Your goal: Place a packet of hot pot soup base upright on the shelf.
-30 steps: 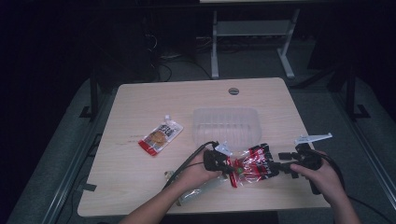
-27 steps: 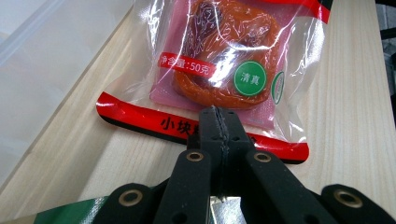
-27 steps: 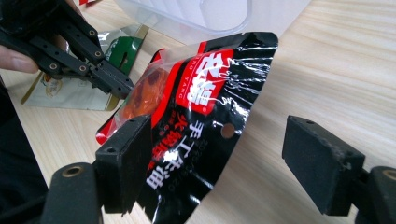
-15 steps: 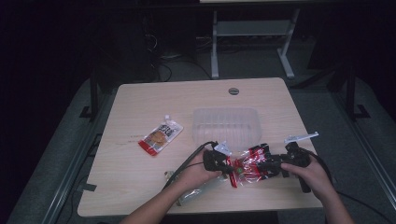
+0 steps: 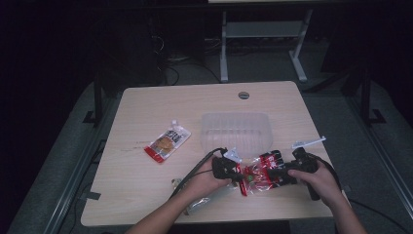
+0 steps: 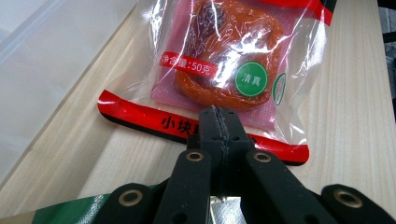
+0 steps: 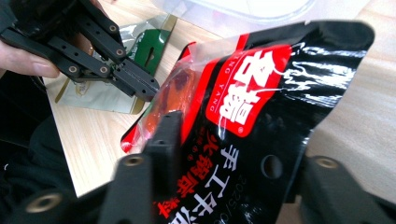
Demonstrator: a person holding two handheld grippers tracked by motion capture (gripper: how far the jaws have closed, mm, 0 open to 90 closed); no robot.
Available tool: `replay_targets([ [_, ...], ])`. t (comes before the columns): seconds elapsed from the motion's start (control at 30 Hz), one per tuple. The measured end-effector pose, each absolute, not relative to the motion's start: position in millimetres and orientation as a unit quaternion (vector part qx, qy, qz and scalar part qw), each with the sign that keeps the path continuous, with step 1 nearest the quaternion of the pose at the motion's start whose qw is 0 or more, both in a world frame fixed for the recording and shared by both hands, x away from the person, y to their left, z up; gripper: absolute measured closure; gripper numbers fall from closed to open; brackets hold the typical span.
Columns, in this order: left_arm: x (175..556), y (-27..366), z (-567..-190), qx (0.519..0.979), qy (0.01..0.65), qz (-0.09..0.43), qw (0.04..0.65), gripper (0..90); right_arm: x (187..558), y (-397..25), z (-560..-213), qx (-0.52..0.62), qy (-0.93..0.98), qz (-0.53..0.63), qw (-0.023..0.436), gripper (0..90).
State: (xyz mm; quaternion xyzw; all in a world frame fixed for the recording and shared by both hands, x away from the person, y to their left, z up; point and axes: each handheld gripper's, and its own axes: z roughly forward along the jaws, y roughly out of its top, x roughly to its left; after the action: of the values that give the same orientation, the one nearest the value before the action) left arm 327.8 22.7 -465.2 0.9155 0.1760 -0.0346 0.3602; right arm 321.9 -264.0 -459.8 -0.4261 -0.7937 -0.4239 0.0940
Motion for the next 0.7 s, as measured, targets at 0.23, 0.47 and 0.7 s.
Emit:
replay_targets([
  [0.23,327.9,22.8,-465.1,0.916,0.177,-0.034,0.359,89.6,320.6,-265.0,-455.7,-0.420,-0.794,-0.429,0.095,75.1],
  [0.47,327.2,22.5,-465.2,0.915,0.178,-0.033,0.359,89.6,322.0,-262.3,-453.3,-0.418,-0.794,-0.429,0.107,86.9],
  [0.7,327.3,23.1,-465.6,0.914,0.179,-0.033,0.362,89.6,322.3,-262.5,-452.0,-0.412,-0.794,-0.433,0.110,89.3],
])
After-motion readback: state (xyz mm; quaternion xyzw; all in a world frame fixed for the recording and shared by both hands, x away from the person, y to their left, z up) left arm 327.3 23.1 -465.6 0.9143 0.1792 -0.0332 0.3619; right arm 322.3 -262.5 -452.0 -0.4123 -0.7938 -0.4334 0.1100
